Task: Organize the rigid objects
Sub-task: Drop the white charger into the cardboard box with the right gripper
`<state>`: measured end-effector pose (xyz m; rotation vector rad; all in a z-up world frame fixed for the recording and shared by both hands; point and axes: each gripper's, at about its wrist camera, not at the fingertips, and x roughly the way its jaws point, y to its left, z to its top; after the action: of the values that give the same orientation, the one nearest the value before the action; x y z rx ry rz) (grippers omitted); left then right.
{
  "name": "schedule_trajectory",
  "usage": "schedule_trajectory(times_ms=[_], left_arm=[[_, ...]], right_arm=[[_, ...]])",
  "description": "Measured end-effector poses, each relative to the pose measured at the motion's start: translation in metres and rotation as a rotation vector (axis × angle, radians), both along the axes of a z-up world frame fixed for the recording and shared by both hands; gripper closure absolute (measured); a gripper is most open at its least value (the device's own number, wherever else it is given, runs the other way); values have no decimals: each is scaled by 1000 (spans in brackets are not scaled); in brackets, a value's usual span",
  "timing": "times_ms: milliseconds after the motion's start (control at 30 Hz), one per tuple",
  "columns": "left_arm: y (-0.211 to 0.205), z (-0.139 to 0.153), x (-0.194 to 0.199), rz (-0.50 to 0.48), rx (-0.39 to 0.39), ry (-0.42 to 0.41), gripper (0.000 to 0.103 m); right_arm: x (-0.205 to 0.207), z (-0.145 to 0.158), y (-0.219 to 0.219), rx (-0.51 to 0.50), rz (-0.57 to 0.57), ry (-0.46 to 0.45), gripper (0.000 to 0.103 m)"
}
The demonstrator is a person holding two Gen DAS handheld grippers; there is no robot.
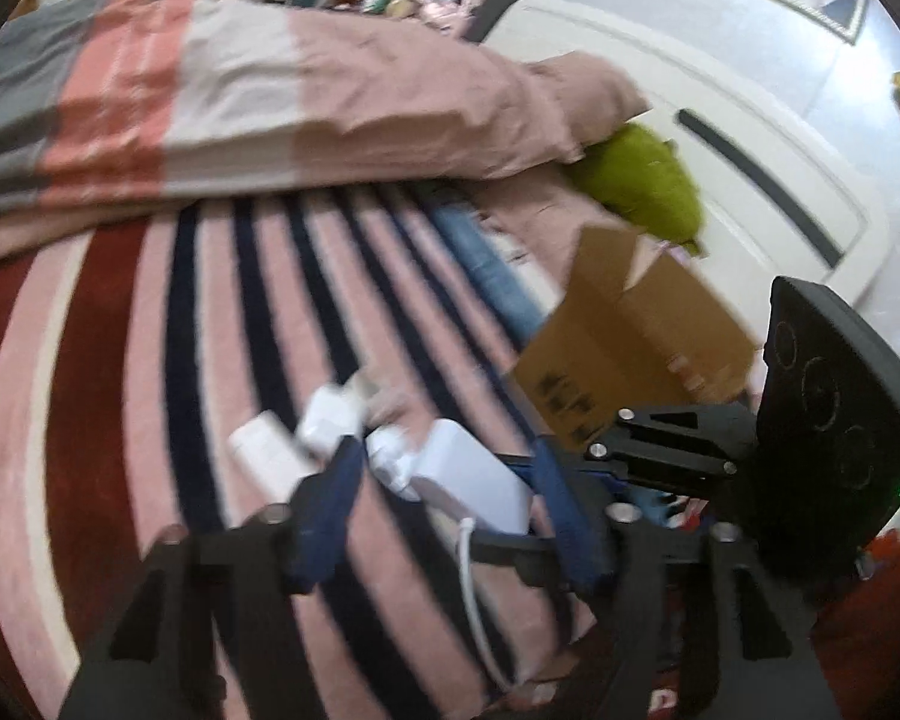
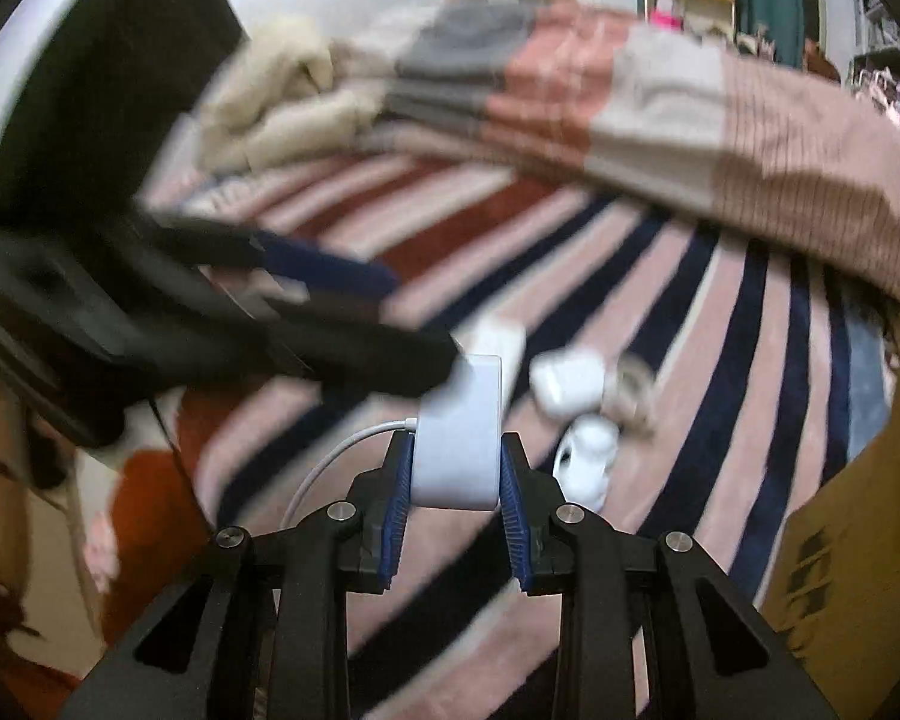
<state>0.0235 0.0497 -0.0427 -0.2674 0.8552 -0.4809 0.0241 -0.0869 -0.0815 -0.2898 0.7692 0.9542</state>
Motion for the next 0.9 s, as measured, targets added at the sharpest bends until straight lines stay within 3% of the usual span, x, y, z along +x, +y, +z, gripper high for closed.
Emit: schedule_trajectory(times_ms=[33, 67, 100, 267, 433, 567, 733, 900], left_arm=[[-5, 11, 5, -20, -1, -15, 62], [-8, 20, 8, -32, -7, -34, 73], [-12, 30, 11, -41, -4, -48, 74], [-52, 75, 38, -106, 32, -104, 75], [-114, 96, 78, -213, 62, -100, 75], [-163, 93, 110, -287, 84, -72, 75], [-216, 71, 146, -363, 104, -7, 75], [-237, 39, 161, -403, 131, 69, 75]], right_arm=[[1, 12, -3, 20, -2, -12, 80], [1, 25, -6, 42, -6, -31, 80], [1, 34, -9, 51, -14, -48, 80], [20, 75, -40, 123, -89, -77, 80], [45, 99, -85, 136, -179, -99, 80], [68, 102, -129, 107, -270, -64, 80], [98, 85, -167, 37, -362, -26, 80], [113, 60, -189, -40, -397, 47, 80]])
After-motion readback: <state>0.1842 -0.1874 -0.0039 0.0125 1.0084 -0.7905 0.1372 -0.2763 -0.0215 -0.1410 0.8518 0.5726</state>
